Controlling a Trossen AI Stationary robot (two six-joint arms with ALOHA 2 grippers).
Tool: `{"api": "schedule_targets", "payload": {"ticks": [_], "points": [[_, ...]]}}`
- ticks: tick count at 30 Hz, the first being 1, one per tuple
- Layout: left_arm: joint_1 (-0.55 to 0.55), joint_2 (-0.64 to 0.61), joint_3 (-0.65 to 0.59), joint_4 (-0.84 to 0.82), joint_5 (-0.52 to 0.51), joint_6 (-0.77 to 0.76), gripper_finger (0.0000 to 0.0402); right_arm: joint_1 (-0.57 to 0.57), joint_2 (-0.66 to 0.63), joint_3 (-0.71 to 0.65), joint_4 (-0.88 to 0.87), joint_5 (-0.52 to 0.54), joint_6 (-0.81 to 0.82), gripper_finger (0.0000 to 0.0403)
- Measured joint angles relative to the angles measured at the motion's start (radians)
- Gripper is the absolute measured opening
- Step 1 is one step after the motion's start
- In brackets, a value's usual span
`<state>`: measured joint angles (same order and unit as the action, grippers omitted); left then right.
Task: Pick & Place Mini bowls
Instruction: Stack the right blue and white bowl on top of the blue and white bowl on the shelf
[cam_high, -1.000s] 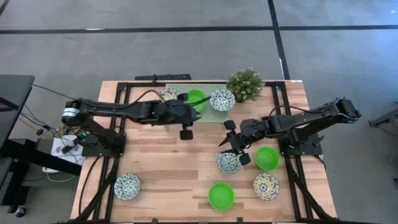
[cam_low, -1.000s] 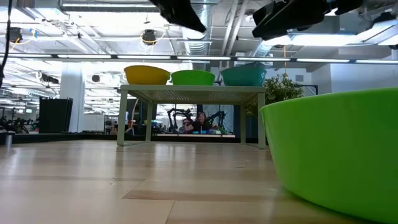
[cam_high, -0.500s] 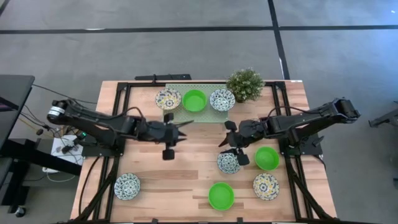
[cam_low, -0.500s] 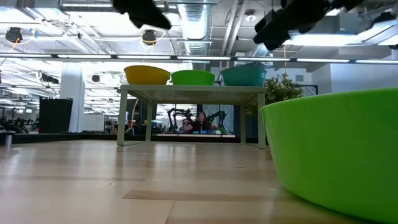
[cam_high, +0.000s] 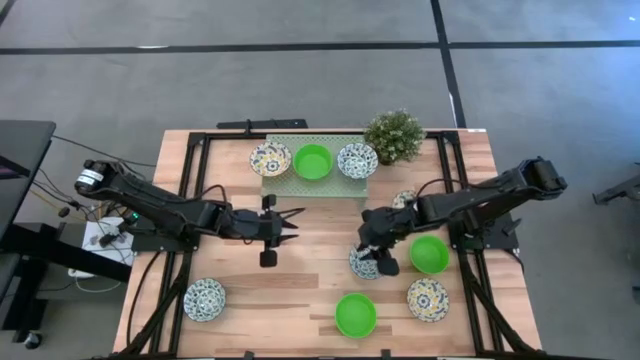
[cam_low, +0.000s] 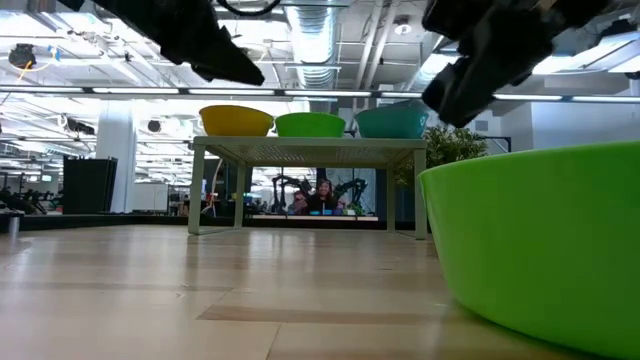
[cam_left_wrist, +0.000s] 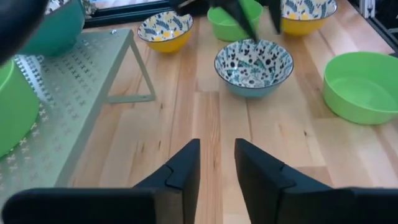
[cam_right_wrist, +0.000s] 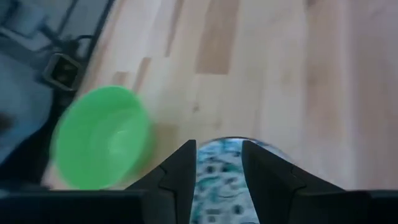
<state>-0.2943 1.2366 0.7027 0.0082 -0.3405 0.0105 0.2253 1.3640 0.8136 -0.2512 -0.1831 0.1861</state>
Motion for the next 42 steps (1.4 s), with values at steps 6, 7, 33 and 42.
{"api": "schedule_targets", "payload": {"ticks": [6,7,33,42], "points": [[0.000,0.000,0.000,0.009,0.000,0.000,0.0121,0.082,-0.002,0.000,-0.018,0.013,0.121,0.0112],[0.000,0.000,0.000,0.009,0.000,0.000,0.0122,0.093,-0.002,0.000,-0.022,0.032,0.157,0.0112],[0.001,0.000,0.001,0.039,0.000,-0.001,0.0117,0.256,0.204,0.001,-0.056,0.188,0.279,0.0114],[0.000,0.000,0.001,0.045,0.000,0.000,0.0117,0.232,0.226,0.003,-0.053,0.208,0.272,0.0080]]}}
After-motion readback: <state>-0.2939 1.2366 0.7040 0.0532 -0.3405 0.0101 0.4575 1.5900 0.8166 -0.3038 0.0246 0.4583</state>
